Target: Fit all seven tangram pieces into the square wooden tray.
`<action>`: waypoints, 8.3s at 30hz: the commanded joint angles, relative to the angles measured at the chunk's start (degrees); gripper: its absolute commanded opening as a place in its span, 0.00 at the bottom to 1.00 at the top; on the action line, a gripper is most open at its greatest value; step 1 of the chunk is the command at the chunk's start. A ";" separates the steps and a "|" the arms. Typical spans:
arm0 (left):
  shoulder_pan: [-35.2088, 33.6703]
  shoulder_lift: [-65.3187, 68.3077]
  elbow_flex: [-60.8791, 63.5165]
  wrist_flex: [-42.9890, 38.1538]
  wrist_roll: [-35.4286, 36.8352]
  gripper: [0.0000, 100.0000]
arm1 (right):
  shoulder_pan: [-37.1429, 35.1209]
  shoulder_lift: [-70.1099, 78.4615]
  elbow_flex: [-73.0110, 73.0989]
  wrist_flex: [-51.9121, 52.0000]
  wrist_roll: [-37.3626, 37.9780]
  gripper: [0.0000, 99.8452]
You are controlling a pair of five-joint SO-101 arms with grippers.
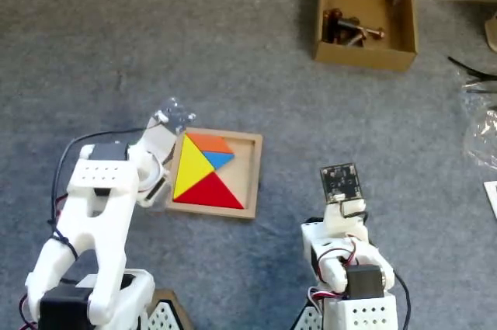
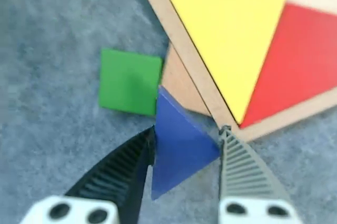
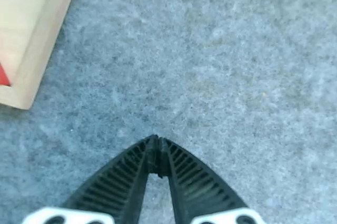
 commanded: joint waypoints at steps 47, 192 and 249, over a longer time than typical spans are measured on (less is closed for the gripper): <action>-37.93 -10.86 -2.59 11.25 -1.32 0.01 | -0.57 -0.48 6.73 -1.01 -0.44 0.01; -65.01 108.97 -139.30 -32.44 -1.05 0.01 | -0.57 -0.48 6.73 -1.01 -0.44 0.01; -63.69 119.69 -130.42 -21.89 -0.97 0.01 | -0.57 -0.48 6.73 -1.01 -0.44 0.01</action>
